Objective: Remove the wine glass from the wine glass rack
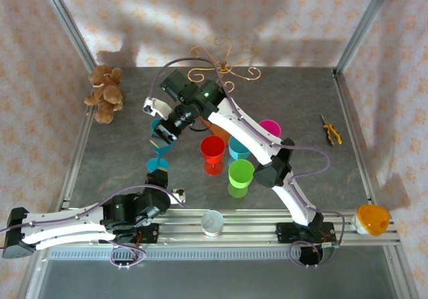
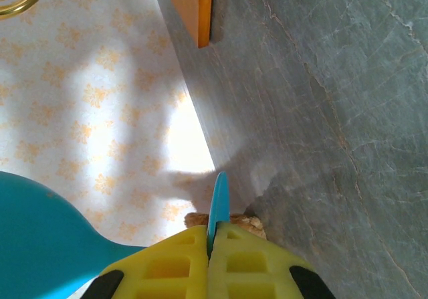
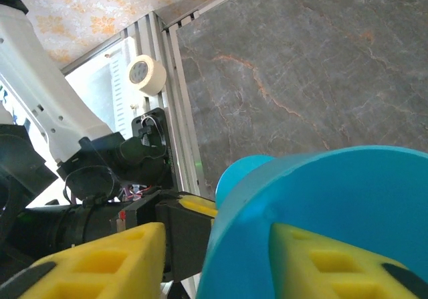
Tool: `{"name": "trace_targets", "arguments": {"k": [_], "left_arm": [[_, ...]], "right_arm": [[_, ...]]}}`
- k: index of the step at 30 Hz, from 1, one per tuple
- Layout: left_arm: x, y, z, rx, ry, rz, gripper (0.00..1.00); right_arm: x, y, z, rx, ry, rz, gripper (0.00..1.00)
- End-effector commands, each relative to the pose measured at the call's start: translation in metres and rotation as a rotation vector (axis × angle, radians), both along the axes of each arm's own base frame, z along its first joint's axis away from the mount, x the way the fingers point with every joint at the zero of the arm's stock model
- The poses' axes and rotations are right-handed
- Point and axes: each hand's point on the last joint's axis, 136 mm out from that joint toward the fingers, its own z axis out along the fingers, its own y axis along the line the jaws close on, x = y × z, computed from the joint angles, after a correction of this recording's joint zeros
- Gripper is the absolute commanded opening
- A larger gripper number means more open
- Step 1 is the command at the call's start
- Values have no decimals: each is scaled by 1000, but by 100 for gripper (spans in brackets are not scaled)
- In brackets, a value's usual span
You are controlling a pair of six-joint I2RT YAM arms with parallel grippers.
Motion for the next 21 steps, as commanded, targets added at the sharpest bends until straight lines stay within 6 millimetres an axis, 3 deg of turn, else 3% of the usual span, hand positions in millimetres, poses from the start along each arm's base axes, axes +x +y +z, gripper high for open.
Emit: {"name": "trace_targets", "arguments": {"k": [1, 8, 12, 21], "left_arm": [[2, 2, 9, -17, -39, 24, 0], [2, 3, 11, -16, -44, 31, 0], [3, 5, 12, -12, -50, 39, 1], [3, 5, 12, -19, -54, 44, 22]], "right_arm": [[-18, 0, -4, -17, 61, 43, 36], [-23, -2, 1, -10, 75, 50, 1], [-22, -4, 8, -1, 68, 36, 0], [-17, -4, 29, 51, 26, -6, 0]]}}
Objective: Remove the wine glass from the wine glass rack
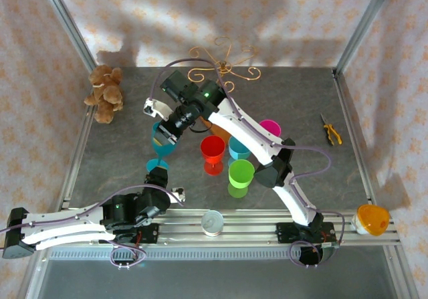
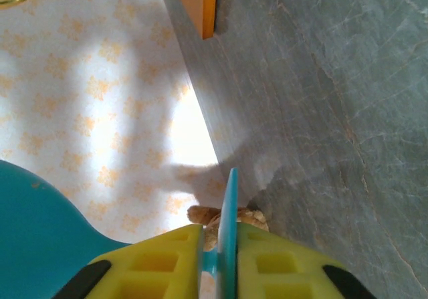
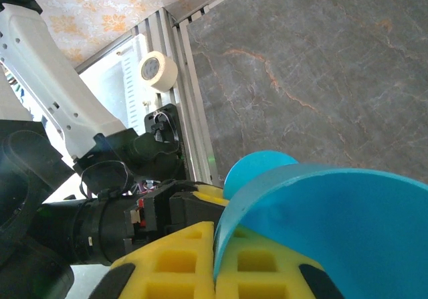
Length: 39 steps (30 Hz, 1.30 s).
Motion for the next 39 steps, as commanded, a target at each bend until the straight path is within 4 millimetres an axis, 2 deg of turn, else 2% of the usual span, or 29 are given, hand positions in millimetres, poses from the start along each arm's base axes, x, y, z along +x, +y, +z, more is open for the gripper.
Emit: {"name": "trace_targets", "arguments": {"k": [1, 3, 6, 12, 17, 18, 20, 30, 35, 39], "left_arm": [[2, 2, 10, -25, -39, 27, 22], [2, 3, 10, -26, -40, 29, 24], [2, 3, 10, -28, -40, 31, 41], [1, 5, 8, -33, -32, 32, 64], [-1, 10, 5, -28, -19, 38, 74], [-1, 10, 4, -34, -20, 40, 82], [-1, 12, 5, -52, -20, 45, 91], [-4, 23, 2, -67, -8, 65, 97], [-4, 31, 0, -84, -2, 86, 97], [-4, 34, 0, -79, 1, 96, 97]], "right_arm": [[-10, -3, 28, 53, -21, -4, 0], [-10, -4, 30, 56, -26, -9, 0], [-9, -5, 33, 57, -38, -15, 0], [-5, -12, 36, 40, -81, -34, 0], [-2, -12, 37, 40, -95, -48, 0], [0, -12, 38, 41, -100, -58, 0], [4, -12, 40, 43, -121, -75, 0], [24, -17, 44, 22, -218, -158, 0], [36, -23, 39, -21, -265, -215, 0], [48, -26, 27, -68, -286, -274, 0]]}}
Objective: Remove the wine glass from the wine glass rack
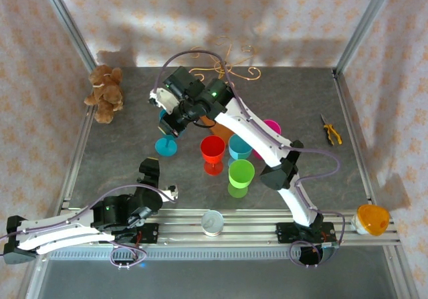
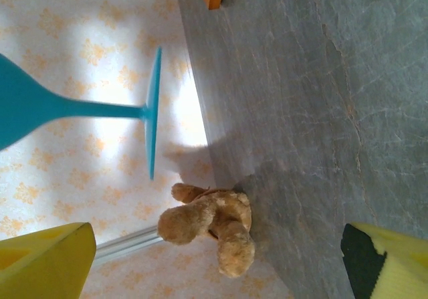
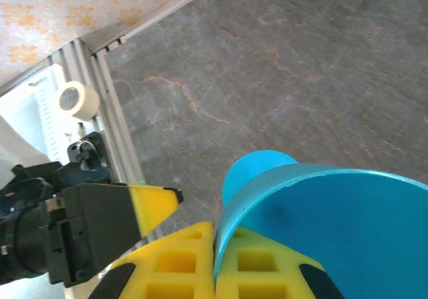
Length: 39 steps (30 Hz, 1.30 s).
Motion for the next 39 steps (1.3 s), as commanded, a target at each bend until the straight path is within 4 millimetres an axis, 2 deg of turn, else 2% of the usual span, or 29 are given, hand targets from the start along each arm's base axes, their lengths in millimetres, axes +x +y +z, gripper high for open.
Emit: {"name": "trace_targets", "arguments": {"k": [1, 11, 22, 39], "left_arm": [[-1, 8, -4, 22, 13, 22, 96], [-3, 11, -7, 20, 25, 23, 91], [-2, 9, -7, 26, 25, 19, 90], [-3, 8, -9, 27, 34, 10, 90]], "right_arm": [[11, -7, 8, -12, -64, -80, 0], [33, -14, -31, -106, -55, -231, 0], [50, -13, -69, -155, -51, -332, 0], [61, -18, -103, -210, -47, -407, 0]]}}
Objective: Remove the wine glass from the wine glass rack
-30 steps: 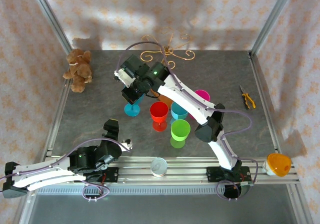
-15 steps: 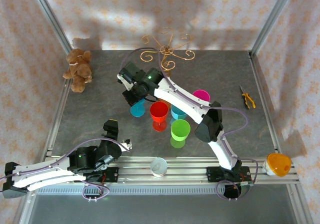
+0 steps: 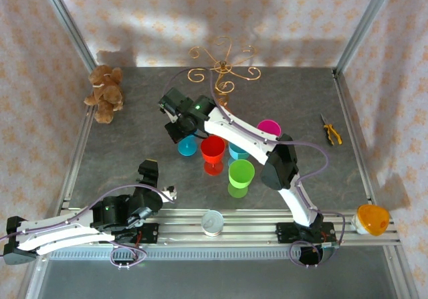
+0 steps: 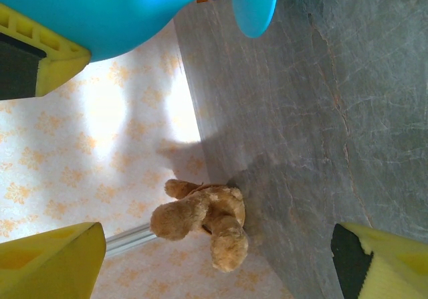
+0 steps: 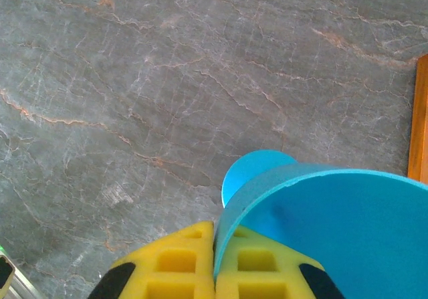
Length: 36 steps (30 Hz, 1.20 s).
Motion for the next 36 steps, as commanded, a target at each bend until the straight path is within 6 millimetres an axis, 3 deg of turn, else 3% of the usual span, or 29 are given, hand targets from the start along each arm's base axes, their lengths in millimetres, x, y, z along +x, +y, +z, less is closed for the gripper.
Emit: {"name": "trace_targets", "arguments": {"k": [1, 19, 22, 36], "left_arm": [[-1, 2, -3, 13, 16, 1, 90], [-2, 3, -6, 14, 24, -1, 90], [-1, 3, -5, 15, 24, 1, 90], [-1, 3, -6, 18, 23, 2, 90]], "right_arm": [[4, -2, 8, 9, -38, -40, 0], [4, -2, -24, -25, 12, -75, 0], [4, -3, -26, -32, 10, -76, 8], [3, -8, -34, -64, 19, -80, 12]]}}
